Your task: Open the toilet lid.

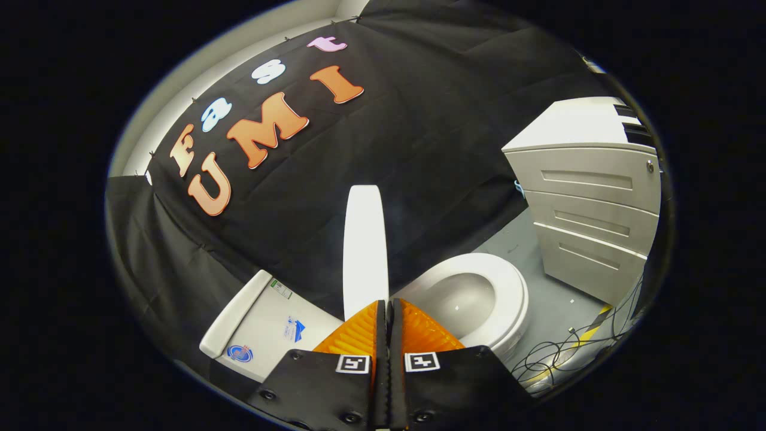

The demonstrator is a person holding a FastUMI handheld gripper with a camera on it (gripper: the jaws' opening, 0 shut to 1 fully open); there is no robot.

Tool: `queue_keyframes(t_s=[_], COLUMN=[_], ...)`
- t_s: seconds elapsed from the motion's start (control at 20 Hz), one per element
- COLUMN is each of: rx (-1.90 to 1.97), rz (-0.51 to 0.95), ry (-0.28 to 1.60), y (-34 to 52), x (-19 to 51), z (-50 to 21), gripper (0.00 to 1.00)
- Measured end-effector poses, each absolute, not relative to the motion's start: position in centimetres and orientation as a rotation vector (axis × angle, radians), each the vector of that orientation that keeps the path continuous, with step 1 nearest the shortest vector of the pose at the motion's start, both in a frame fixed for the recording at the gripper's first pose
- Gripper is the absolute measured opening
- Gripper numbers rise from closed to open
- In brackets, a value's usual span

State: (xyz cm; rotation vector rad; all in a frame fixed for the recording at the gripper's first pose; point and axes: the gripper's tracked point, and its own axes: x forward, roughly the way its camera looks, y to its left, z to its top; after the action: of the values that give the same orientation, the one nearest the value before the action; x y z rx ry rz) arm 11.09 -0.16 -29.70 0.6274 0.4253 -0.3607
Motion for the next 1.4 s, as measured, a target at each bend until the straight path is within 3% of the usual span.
queue_keyframes(t_s=[1.4], rx=[0.095], rz=[-0.058], ry=[0.511], y=[18.6], x=[17.6], z=[-23.3], gripper=[0.08])
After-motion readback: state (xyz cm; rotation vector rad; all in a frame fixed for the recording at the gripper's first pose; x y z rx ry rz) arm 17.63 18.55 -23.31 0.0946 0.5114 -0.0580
